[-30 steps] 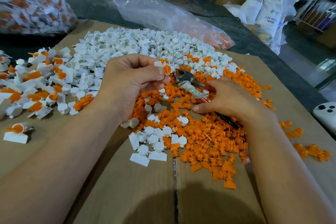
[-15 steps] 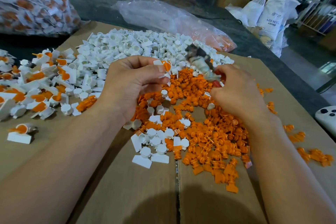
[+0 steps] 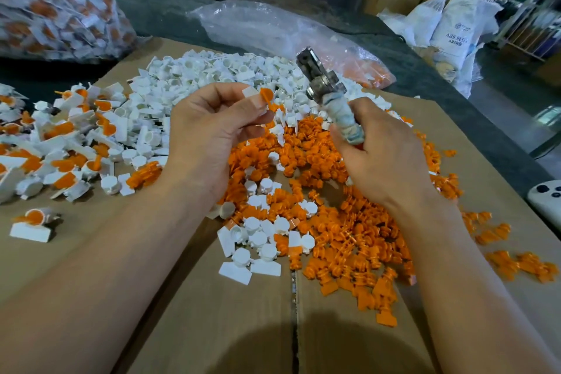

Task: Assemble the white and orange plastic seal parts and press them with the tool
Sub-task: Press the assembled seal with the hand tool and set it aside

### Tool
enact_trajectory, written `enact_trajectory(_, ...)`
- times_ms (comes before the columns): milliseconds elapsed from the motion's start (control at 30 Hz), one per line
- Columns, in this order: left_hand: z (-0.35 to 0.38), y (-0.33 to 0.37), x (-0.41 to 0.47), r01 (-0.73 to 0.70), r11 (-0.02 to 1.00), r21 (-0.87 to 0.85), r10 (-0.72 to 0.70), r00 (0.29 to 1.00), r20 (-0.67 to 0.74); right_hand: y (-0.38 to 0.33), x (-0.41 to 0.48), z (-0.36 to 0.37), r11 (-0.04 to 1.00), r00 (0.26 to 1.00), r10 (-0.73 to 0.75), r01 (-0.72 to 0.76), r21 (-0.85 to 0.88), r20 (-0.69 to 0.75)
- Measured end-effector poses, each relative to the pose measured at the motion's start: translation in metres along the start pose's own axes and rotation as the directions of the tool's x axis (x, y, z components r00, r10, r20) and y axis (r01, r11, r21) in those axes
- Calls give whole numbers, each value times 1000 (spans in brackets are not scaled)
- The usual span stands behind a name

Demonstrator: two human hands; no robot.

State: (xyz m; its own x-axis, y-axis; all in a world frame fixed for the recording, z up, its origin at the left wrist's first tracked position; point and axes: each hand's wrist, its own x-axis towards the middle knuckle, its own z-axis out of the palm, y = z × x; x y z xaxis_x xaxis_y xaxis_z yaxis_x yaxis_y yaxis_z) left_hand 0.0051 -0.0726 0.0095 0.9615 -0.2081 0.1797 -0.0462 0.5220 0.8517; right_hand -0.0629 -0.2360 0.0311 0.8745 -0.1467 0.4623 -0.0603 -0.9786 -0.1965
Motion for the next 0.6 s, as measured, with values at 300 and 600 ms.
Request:
enact_trajectory(300,3,-2,-3,-84,994,-67,80,996,-48,-10,-4,14,996,987,-33,19,90,160)
enact_trajectory(600,3,-3,-1,-81,994,-72,78,996,-44,-14,-6,17,993,985,-46,27,115,168)
